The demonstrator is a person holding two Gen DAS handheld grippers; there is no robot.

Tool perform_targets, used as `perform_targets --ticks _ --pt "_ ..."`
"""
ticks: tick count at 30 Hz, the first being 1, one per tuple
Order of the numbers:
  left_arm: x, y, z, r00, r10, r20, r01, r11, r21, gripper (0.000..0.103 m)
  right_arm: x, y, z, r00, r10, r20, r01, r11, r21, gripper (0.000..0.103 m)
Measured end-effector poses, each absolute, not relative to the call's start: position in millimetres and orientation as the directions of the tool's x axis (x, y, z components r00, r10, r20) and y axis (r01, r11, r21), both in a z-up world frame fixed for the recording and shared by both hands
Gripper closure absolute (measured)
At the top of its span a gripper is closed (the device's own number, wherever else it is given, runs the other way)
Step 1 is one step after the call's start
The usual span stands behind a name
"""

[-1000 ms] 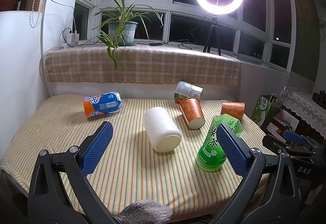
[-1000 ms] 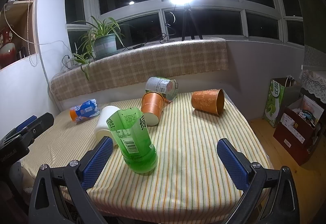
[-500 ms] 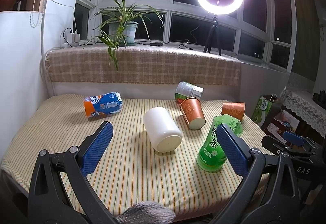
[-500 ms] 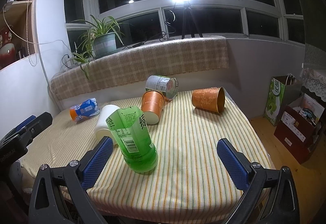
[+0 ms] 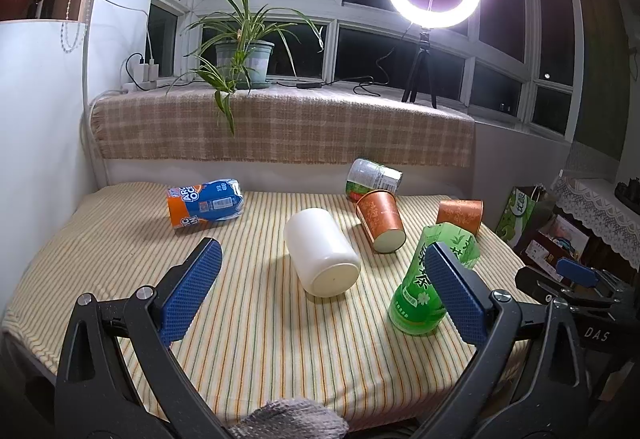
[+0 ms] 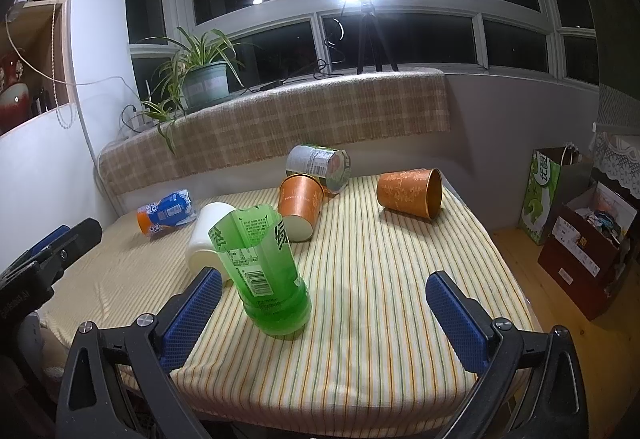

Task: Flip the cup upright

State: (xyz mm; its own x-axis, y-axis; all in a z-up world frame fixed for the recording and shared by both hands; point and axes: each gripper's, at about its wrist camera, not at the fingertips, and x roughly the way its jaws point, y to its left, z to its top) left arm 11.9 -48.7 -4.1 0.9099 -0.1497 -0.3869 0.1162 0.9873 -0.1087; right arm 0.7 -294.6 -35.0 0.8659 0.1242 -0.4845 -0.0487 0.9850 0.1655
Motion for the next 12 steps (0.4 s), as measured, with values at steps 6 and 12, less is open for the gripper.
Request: perform_targets --ticks 6,12 --pt "12.1 -47.5 -4.1 0.909 -0.149 -0.389 0.116 0.987 -0.108 0.0 -1.4 -295.2 -35.2 0.864 0.126 -0.488 -0.049 0.985 0.167 0.0" --pt "10.6 -40.7 -4.1 0.916 -0.138 -0.376 0.106 0.989 -0.105 0.0 0.4 -294.9 -38.7 0.857 0.13 -0.499 -0.05 0.984 0.17 0.0"
